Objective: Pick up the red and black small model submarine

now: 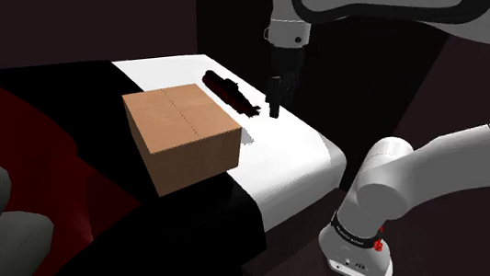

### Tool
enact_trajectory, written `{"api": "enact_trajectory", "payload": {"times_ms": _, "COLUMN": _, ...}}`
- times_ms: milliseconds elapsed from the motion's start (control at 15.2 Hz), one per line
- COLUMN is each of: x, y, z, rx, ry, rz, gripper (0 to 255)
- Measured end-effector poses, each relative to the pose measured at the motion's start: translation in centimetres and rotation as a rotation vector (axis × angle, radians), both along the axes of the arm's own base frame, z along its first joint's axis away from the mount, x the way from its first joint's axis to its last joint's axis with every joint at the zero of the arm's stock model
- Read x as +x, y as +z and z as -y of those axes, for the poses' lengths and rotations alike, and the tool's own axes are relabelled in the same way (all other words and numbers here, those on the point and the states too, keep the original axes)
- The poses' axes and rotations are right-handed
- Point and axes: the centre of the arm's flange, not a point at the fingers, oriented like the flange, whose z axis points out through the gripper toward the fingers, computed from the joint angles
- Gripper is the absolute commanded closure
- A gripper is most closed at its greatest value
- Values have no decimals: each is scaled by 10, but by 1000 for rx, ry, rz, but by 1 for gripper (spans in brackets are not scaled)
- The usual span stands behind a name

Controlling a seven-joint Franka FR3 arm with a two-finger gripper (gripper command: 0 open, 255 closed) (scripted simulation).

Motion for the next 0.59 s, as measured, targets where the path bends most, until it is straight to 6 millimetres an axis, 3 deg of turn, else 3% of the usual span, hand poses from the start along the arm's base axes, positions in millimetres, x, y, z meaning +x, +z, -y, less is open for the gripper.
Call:
{"api": "enact_trajectory", "payload": {"times_ms": 264, "x": 17, "y": -8, "z": 16, "rx": -4, "ry": 3, "rz": 6, "gripper": 0}}
{"api": "enact_trajectory", "payload": {"times_ms": 594, "x": 71, "y": -20, "z": 50, "rx": -14, "ry": 12, "rz": 20, "gripper": 0}}
